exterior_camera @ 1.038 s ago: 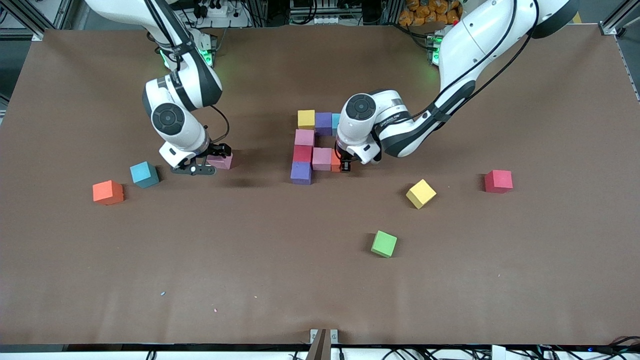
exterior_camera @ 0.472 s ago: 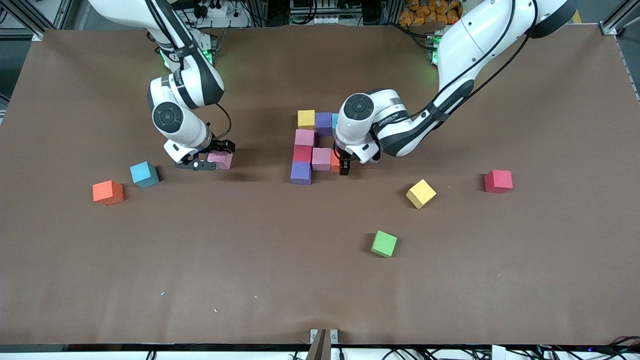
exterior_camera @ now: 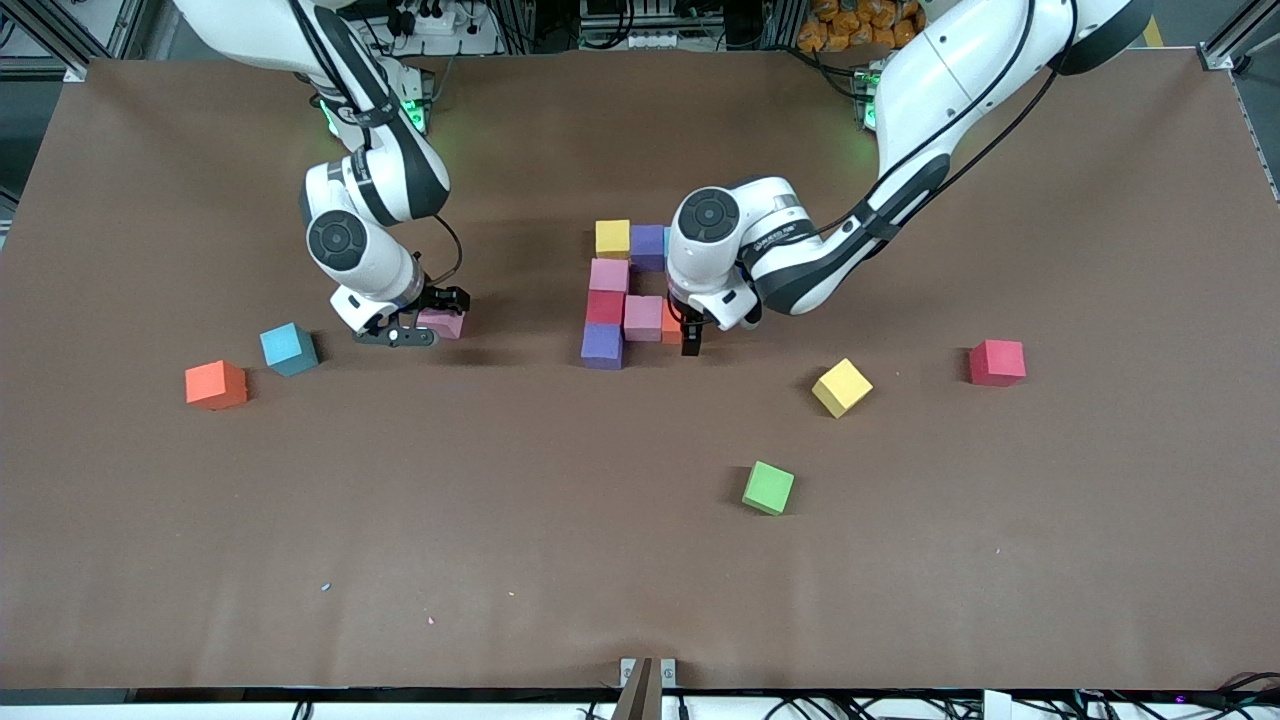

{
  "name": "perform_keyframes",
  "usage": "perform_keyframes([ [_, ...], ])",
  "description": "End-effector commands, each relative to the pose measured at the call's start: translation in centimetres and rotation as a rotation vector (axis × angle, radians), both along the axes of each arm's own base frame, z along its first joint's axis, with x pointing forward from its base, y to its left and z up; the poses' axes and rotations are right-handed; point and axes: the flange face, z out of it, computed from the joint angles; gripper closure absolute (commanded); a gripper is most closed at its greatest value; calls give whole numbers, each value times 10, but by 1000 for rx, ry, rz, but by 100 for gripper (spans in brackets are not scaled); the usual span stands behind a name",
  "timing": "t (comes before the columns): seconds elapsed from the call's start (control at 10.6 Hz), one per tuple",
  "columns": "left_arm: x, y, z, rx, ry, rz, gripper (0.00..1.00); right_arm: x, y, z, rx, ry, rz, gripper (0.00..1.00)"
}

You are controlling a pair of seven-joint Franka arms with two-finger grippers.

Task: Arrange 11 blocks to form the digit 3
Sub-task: 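Lift the pink block with the right gripper while the left gripper grasps yellow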

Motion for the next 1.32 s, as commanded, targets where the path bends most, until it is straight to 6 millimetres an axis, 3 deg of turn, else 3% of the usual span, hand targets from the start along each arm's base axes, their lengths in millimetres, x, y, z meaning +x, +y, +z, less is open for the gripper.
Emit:
perform_keyframes([
  [0.0, -5, -8, 36, 32, -40, -17, 0, 0, -2, 0, 18, -6, -1, 35],
  [0.19, 3, -12, 56, 50, -51, -54, 0, -1, 0, -1, 17, -4, 2, 42],
  [0.38, 17, -8, 69, 64, -57, -117, 0, 1, 2, 2, 19, -6, 4, 55],
  [0.66, 39, 7, 91, 88, -76, -219, 0, 18, 11, 21, 31, -21, 12, 59],
  [0.85, 64, 36, 94, 105, -64, -311, 0, 31, 29, 38, 74, -36, -12, 60],
  [1.23, 125, 123, 96, 124, -29, -532, 0, 61, 80, 85, 170, -53, -44, 61],
])
